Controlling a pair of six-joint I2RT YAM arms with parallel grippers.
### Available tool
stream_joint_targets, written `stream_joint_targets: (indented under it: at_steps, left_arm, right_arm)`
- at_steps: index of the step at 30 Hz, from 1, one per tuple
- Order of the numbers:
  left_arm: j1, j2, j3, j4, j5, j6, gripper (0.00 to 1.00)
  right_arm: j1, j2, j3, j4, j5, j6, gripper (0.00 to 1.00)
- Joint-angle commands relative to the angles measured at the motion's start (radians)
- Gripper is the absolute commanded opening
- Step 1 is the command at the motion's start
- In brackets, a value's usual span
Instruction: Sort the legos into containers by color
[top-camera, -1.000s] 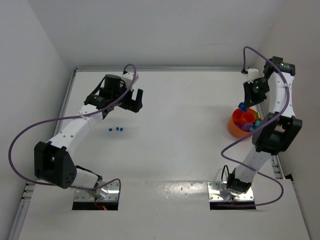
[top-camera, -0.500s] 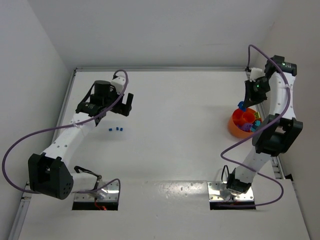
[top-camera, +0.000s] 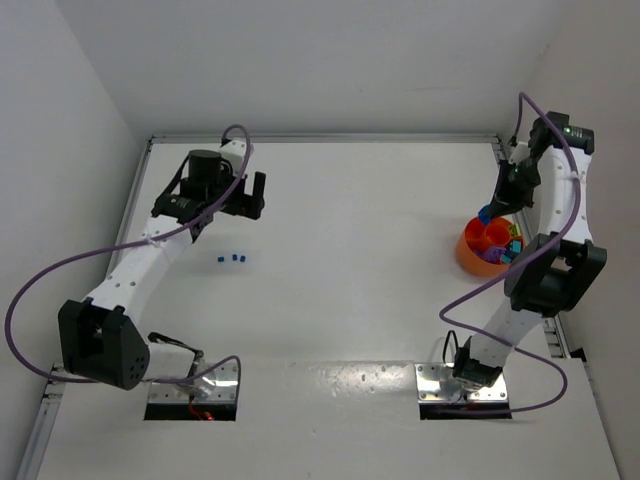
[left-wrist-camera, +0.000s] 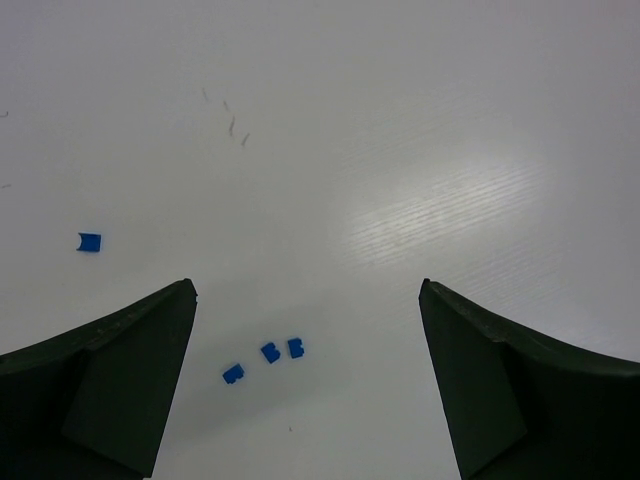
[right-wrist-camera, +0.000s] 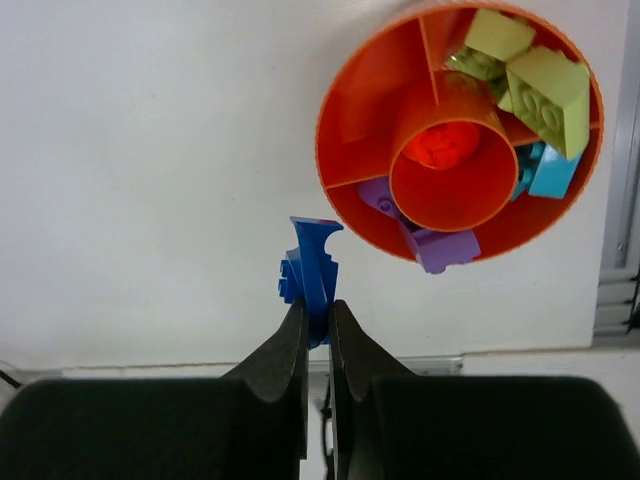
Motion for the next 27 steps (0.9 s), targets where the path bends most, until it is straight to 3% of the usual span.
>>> stream_joint_targets:
  at_steps: [1, 10, 17, 27]
  left_arm:
    - [0.009, 0.044, 0.059, 0.014, -0.028, -0.037, 1.0]
    - [0.009, 0.142, 0.113, 0.005, -0.009, -0.061, 1.0]
    - [0.009, 0.188, 0.133, 0.005, -0.009, -0.071, 1.0]
    - [0.019, 0.217, 0.144, 0.005, -0.009, -0.081, 1.0]
  right_arm:
    - [0.007, -0.014, 0.007, -0.058, 0.097, 0.219, 0.0]
    - [0.03, 0.011, -0.003, -0.058, 0.298, 0.36, 0.0]
    - [0.075, 0.072, 0.015, -0.048, 0.216, 0.356, 0.0]
    - [0.115, 0.149, 0.063, -0.03, 0.312, 0.356, 0.0]
